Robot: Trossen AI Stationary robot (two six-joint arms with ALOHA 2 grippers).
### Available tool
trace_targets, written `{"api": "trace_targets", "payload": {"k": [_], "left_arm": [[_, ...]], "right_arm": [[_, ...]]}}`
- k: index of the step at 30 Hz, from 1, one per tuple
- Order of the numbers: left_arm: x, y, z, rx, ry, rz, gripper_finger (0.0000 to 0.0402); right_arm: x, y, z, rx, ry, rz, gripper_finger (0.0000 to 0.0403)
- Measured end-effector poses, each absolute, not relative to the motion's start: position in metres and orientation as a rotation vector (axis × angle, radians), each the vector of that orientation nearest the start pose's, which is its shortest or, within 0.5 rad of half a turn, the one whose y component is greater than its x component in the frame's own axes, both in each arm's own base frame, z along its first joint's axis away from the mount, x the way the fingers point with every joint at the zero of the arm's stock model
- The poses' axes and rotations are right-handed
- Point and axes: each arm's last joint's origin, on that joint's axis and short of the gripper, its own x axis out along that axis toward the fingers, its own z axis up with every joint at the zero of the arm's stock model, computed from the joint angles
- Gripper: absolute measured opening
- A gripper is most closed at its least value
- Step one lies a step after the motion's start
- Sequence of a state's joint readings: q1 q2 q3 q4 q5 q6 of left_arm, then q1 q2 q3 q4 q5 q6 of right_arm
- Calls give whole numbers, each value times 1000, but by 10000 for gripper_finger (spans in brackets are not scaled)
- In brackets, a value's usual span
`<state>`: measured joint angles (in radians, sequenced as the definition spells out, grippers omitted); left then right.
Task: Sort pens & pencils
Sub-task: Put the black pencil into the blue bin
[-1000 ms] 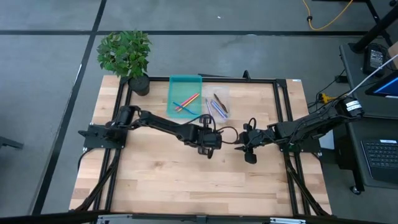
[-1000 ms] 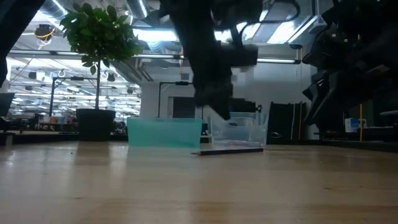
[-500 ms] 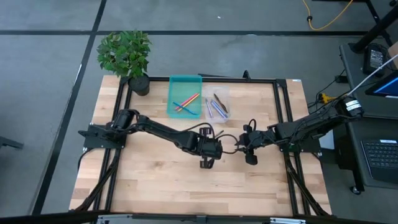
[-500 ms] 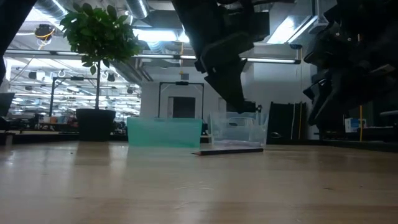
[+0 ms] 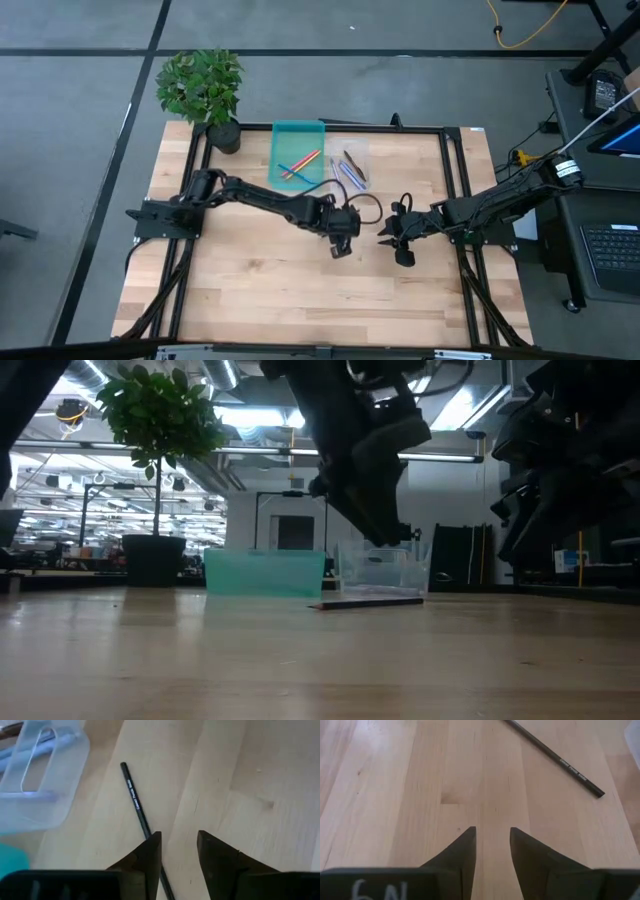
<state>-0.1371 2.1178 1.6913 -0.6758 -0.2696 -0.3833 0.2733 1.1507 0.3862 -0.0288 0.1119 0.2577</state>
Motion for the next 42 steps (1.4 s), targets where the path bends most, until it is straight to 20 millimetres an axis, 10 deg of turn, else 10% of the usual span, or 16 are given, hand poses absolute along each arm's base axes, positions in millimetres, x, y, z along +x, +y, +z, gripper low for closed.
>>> {"api": "trace_targets", "payload": {"k": [11,42], "left_arm": [[450,-16,195,-221,1049,324,118],[460,3,141,-264,1184,236,118]], "right_arm": [[190,50,148,89,814,47,120],[188,49,146,82,841,43,119]]}}
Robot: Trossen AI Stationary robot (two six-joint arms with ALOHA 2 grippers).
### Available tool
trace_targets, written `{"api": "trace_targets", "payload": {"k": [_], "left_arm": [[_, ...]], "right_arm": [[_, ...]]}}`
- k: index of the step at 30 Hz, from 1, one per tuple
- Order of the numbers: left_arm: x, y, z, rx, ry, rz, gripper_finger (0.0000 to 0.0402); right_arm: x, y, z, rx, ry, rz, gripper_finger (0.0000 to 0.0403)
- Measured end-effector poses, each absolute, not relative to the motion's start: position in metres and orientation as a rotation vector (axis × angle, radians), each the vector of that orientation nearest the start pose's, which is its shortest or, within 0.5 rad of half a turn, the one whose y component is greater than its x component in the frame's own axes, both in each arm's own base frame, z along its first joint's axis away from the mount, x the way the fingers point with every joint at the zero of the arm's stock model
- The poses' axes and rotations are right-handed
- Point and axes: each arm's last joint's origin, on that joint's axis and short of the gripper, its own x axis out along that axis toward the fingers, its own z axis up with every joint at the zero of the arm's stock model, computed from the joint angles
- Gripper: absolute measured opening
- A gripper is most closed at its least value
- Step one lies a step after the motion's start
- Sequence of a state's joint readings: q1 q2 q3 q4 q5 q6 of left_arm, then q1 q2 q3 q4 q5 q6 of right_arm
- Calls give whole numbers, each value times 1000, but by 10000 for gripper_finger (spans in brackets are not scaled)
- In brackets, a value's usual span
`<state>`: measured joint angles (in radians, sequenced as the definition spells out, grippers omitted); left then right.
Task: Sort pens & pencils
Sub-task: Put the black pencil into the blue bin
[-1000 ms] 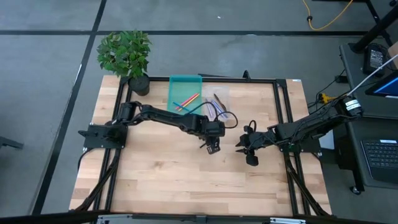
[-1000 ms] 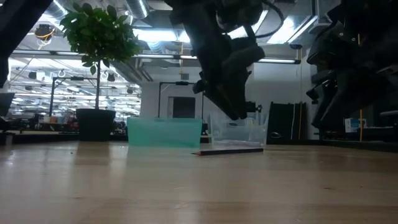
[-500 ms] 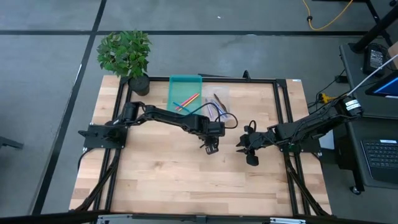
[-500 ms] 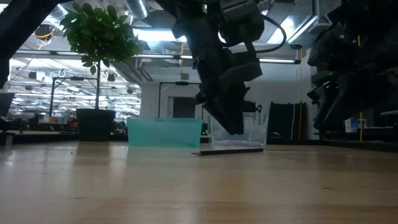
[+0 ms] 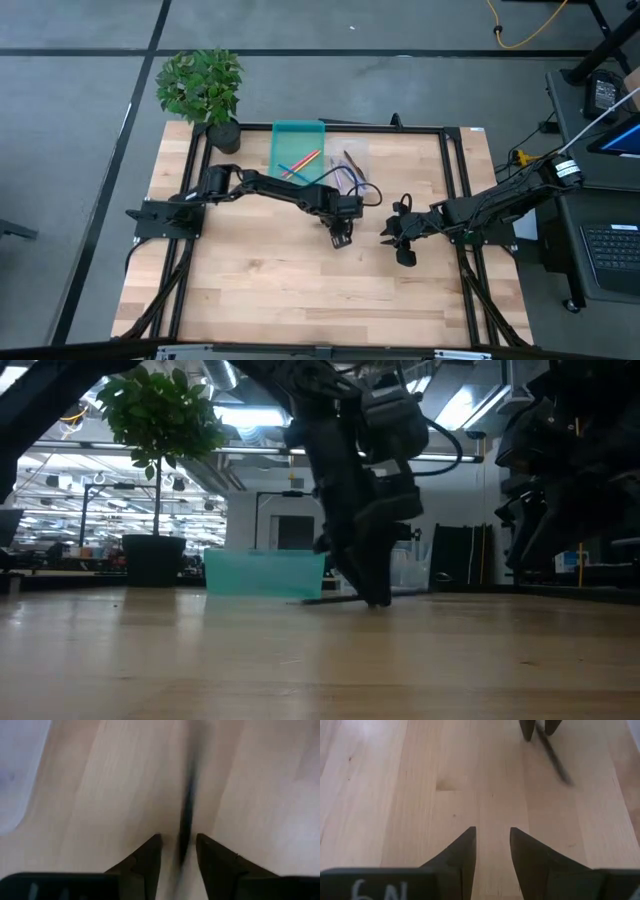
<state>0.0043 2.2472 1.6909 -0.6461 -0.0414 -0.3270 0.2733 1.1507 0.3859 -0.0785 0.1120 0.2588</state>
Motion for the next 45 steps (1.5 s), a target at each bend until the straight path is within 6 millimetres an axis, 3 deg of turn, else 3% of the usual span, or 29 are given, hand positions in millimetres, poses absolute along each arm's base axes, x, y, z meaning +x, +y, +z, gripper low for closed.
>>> {"api": "trace_targets", "payload": {"k": [8,13,18,25,29,38,45], "left_arm": [[459,9,136,-279,1218,242,117],[458,2,138,-165,1226,181,117],[459,-20,140,-1,1241,99,117],[446,-70,157,214,1369,45,117],[441,-82,161,340,1403,29,117],[431,-85,160,419,1495,-38,118],[416,-87,160,359,1650,-115,118]], "right_arm": [[188,49,146,79,843,43,119],[188,49,146,78,848,43,119],[187,49,145,77,862,40,119],[186,49,144,96,878,26,119],[185,49,143,96,882,26,119],[186,49,143,106,881,21,119],[186,49,143,106,882,21,119]]}}
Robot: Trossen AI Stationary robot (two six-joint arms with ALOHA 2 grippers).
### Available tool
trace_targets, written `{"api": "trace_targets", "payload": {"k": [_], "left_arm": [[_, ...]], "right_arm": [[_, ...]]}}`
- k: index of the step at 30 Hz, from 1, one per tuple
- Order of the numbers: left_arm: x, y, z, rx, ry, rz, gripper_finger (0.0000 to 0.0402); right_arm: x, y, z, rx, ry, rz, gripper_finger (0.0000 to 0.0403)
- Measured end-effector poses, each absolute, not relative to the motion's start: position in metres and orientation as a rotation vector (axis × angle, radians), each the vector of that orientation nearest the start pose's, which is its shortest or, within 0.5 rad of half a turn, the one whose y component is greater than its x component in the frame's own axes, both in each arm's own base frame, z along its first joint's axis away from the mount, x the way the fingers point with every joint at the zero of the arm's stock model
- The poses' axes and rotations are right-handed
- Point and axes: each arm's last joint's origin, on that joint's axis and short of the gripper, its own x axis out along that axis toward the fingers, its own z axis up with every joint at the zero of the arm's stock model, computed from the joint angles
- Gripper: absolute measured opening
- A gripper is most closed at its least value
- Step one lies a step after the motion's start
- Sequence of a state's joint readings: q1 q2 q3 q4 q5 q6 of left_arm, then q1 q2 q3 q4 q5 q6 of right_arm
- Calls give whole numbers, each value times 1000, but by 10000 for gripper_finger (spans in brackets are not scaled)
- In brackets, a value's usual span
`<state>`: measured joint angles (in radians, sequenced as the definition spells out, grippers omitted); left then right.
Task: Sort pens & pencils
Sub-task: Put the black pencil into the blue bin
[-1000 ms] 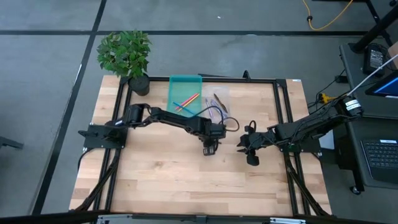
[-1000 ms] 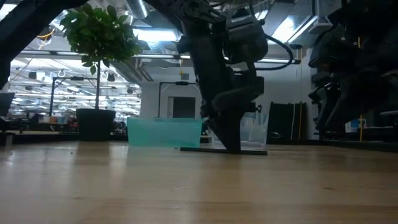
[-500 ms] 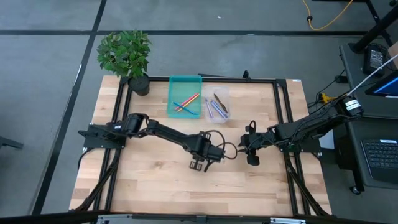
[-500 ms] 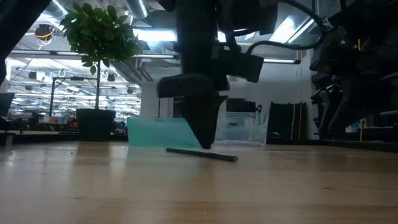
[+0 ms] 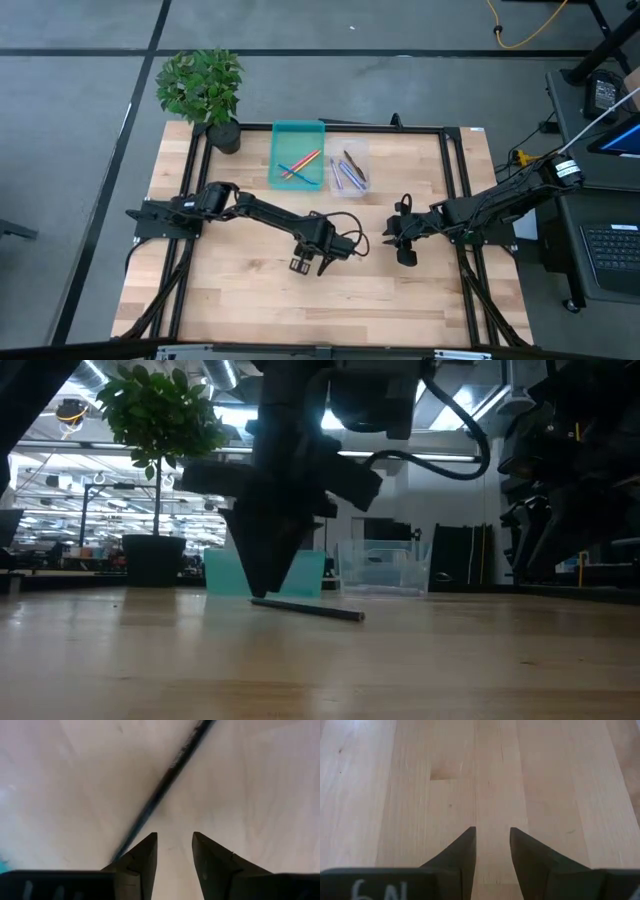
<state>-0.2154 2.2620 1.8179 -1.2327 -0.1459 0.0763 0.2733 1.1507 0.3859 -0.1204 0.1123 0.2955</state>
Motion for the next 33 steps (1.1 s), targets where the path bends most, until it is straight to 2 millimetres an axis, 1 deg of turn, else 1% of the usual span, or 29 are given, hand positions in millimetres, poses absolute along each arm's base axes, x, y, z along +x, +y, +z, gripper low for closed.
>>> {"api": "trace_targets", "payload": {"k": [2,7,18,28,33], "left_arm": [[417,-88,160,340,1645,-136,118],[419,-92,160,361,1607,-173,118],[423,-88,160,432,1574,-185,118],[427,-73,160,430,1560,-195,118],[422,-66,148,419,1598,-198,118]], "right_arm": [[186,49,143,106,882,21,119],[186,49,144,106,881,21,119],[186,49,144,120,881,14,119],[186,49,144,120,881,14,120],[186,49,143,122,882,13,120]]}}
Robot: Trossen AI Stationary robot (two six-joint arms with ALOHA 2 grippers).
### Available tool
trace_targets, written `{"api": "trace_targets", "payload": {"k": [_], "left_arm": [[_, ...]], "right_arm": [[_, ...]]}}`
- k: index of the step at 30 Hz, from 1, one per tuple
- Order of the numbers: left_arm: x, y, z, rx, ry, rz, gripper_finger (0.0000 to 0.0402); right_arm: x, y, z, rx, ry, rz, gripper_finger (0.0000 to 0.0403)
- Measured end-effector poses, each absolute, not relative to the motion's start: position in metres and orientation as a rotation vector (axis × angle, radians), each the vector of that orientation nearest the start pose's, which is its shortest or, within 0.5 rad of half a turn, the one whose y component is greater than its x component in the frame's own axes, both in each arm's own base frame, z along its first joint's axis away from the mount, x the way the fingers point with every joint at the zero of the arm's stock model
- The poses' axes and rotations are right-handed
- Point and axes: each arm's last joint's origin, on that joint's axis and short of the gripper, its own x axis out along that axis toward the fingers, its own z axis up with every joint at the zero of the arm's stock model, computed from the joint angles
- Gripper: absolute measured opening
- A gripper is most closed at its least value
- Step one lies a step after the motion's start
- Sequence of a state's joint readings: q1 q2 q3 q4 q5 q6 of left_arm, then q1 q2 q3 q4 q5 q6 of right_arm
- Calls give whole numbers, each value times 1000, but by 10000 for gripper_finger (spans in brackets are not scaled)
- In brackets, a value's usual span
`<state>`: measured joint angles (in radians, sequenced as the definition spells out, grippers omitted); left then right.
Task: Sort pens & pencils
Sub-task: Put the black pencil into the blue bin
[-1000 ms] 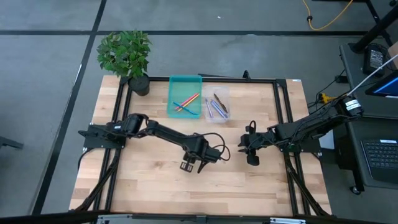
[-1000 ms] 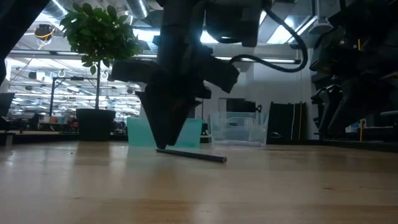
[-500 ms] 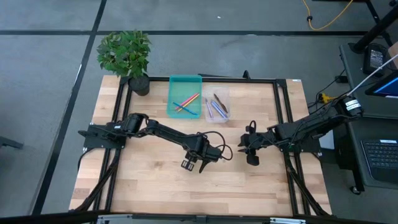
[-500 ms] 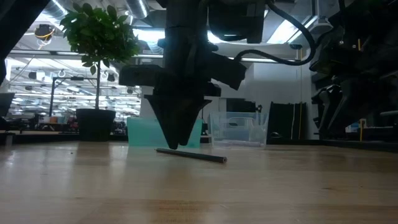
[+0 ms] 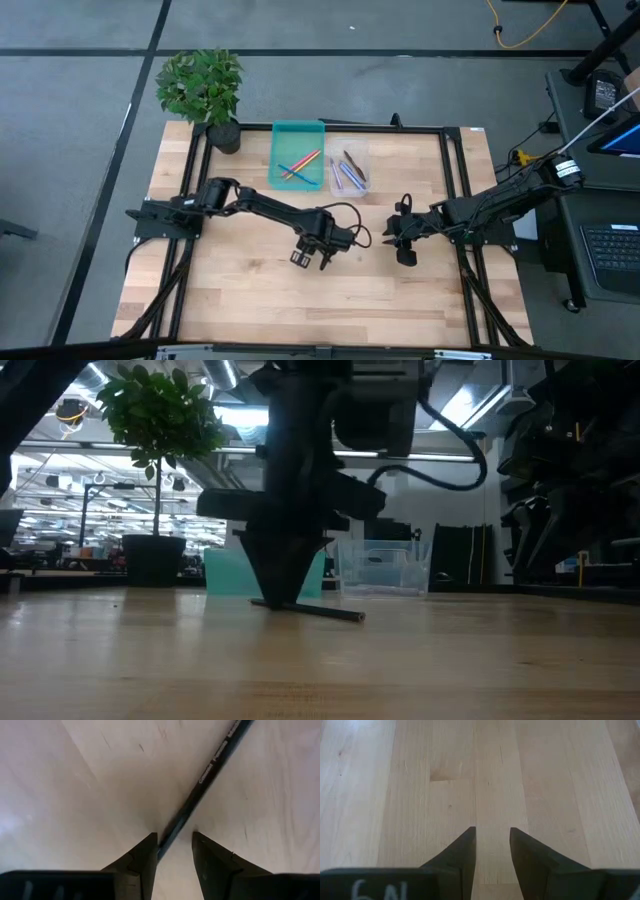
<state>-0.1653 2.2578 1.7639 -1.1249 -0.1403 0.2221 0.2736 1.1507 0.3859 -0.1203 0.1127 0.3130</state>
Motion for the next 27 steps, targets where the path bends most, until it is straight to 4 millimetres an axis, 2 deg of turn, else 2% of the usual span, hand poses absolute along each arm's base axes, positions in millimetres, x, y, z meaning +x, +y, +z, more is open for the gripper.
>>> {"api": "trace_targets", "payload": {"k": [9,15,27], "left_arm": [[415,-59,127,425,1564,-301,118],[417,-52,126,378,1537,-368,118],[418,-45,125,341,1532,-373,112]], "right_arm": [[185,49,143,123,882,13,120],[185,49,143,123,882,12,120],[185,49,143,123,882,13,119]]}}
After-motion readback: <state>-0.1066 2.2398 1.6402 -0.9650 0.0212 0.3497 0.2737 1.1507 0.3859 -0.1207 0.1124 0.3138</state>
